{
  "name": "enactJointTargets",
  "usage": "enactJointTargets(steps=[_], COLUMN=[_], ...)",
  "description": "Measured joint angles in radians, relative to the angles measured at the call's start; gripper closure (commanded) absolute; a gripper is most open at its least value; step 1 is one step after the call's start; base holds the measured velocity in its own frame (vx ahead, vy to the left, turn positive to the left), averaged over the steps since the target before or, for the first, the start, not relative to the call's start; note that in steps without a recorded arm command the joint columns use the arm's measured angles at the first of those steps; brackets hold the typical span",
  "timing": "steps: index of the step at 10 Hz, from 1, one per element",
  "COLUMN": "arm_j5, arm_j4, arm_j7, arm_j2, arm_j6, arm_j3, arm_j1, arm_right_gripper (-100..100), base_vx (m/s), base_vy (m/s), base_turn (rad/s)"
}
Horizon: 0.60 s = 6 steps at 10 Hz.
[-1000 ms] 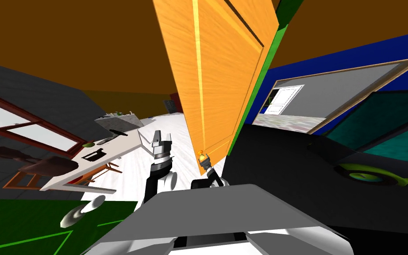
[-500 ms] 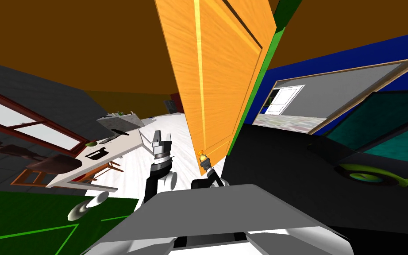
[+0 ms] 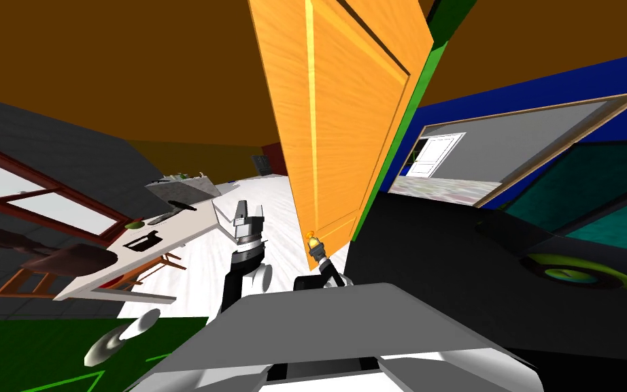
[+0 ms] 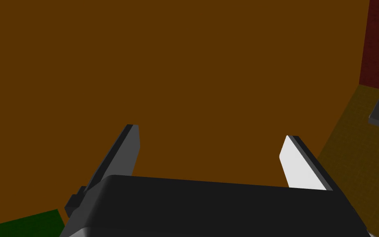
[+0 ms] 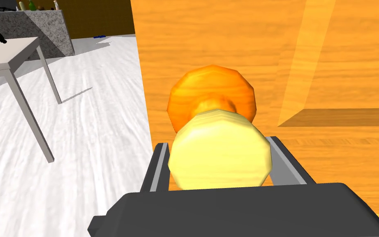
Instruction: Push the door open
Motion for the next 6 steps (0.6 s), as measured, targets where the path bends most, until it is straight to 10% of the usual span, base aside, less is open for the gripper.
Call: enactJointTargets(steps=[6], arm_j5=[-0.021], arm_j4=[0.057], arm_j7=[-0.001], arm_j2=[0.002], arm_j6=[-0.043], arm_j3=[-0.06], arm_j1=[-0.028], arm_right_gripper=[100], base_vx=[0.15], base_vy=[0.135], base_turn=[-0.05])
